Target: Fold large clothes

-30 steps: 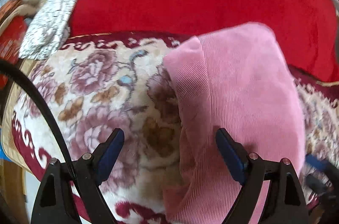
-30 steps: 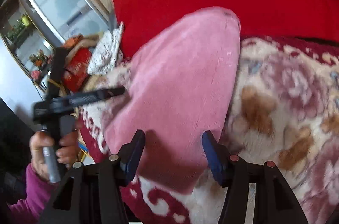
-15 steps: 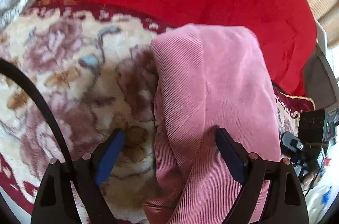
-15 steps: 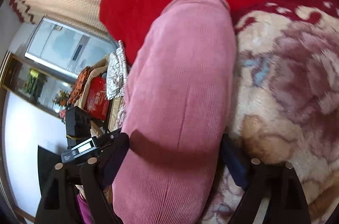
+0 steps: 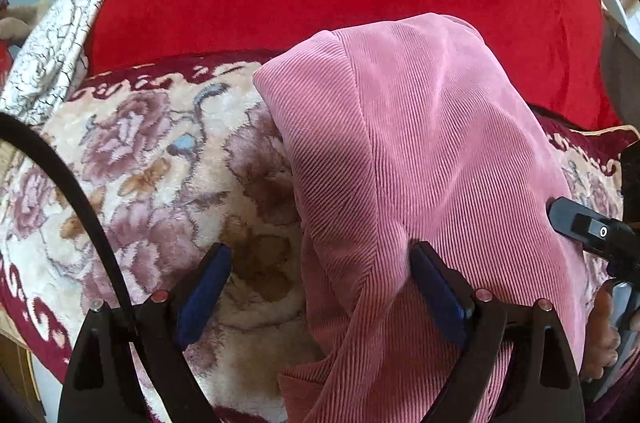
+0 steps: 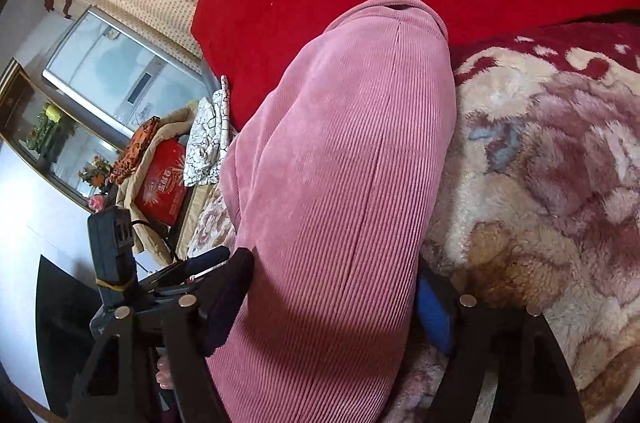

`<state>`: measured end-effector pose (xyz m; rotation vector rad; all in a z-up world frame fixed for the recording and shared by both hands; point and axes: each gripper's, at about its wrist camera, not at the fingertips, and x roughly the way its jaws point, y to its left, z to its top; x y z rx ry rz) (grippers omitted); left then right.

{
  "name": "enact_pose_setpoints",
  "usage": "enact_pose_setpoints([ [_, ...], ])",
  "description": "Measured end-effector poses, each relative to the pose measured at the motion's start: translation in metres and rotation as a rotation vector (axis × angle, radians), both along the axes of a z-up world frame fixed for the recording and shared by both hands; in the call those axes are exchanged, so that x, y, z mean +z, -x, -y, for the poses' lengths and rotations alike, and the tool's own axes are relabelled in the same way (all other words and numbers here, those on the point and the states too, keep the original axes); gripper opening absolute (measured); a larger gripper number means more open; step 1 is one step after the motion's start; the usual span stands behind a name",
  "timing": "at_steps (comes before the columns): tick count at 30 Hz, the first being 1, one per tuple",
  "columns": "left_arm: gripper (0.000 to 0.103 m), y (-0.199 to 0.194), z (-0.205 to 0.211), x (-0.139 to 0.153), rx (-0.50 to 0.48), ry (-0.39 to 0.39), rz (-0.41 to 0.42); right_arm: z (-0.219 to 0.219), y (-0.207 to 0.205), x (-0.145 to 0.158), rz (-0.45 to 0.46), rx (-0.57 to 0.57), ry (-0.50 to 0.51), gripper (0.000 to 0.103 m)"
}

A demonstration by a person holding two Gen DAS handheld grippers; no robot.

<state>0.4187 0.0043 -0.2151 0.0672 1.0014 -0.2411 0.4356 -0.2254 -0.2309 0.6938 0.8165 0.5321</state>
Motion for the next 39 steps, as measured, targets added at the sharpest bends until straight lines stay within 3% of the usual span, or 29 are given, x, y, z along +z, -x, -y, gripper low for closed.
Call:
enact_pose_setpoints([
  [14, 0.091, 0.008, 0.010, 0.007, -0.012, -0.073, 0.047, 0.005, 0.004, -0.003, 0.010, -0.008, -0.009, 0.078],
  [29, 0.091, 0.005, 0.006, 0.004, -0.015, -0.056, 0.038, 0.004, 0.005, -0.005, 0.015, -0.010, -0.010, 0.078],
  [33, 0.091, 0.000, 0.001, 0.003, -0.027, -0.003, -0.006, 0.004, 0.005, -0.005, 0.015, -0.011, -0.010, 0.078],
  [39, 0.091, -0.024, -0.017, -0.012, -0.106, 0.272, -0.196, 0.004, 0.003, -0.004, 0.006, -0.009, -0.010, 0.078],
])
